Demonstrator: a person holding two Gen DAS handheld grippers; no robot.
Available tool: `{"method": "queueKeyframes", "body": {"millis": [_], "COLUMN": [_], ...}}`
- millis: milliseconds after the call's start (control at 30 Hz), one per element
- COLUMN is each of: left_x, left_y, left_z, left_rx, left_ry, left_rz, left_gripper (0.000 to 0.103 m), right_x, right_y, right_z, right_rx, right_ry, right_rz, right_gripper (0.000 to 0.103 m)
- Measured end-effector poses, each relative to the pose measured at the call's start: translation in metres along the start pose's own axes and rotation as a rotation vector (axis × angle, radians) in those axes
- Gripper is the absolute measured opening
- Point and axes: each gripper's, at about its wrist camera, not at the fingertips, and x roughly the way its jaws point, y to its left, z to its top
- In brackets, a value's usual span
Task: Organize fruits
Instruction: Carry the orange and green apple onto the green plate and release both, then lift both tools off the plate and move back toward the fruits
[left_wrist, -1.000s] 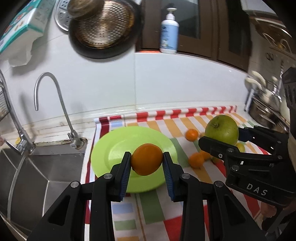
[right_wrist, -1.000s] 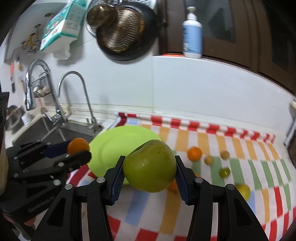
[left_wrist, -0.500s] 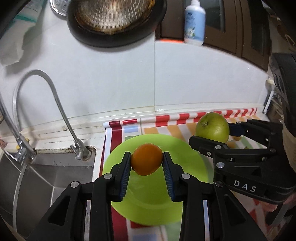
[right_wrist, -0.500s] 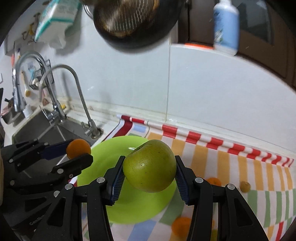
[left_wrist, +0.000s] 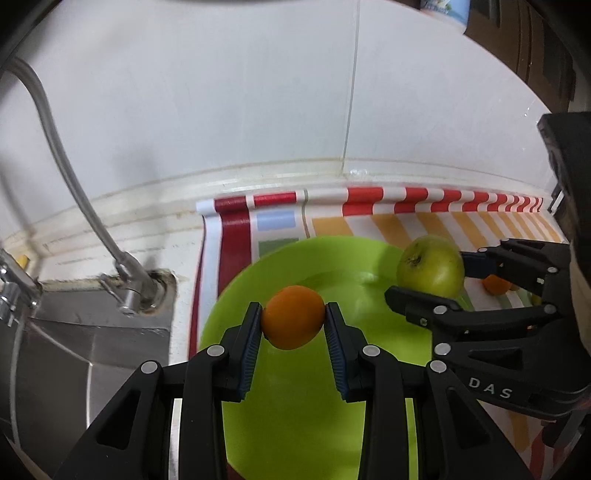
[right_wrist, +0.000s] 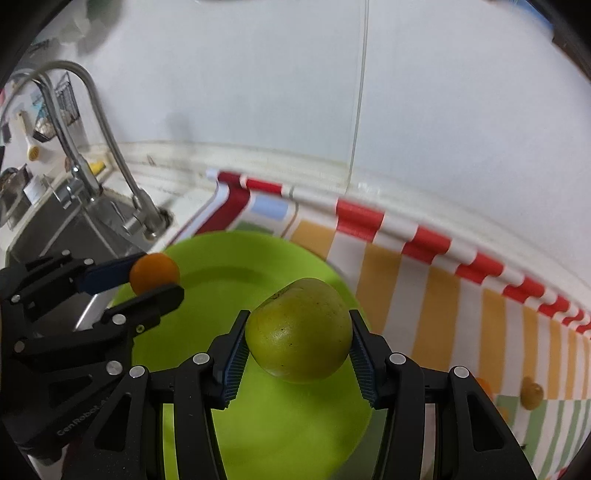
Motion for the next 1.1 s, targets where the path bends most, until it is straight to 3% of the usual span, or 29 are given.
{"method": "queueKeyframes", "body": {"millis": [233,467,567,900,1100], "left_x": [0.010,-0.004,-0.019,-0.074,-0.113], "left_y": [-0.001,0.000,0.000,-0.014,-0.034], "left_z": [-0.002,-0.001,-0.002,-0.011,-0.020], "left_rx": [0.011,-0.004,-0.008,-0.028,-0.024], "left_ry": [0.024,-0.007,-0.033,-0.103,-0.168], "left_rz": [0.014,0.049,0.078,0.134,0.132], "left_gripper": [0.034,0.045,0.047,0.051,0.055], "right_x": [0.013,0.015,0.005,-0.060,-0.103], "right_y": [-0.002,-0.006,-0.007,-0.011,-0.015], "right_z": [-0.003,-0.006,-0.007,-0.020,-0.041], "right_rx": [0.001,0.021,0.025,0.050,0.055], "right_ry": [0.028,0.043,0.011,-0.137,-0.221], "right_rz": [0.015,0.035,0.051,0.006,-0.034], "right_gripper": [0.051,0.052,0.062,0.062,0.062]}}
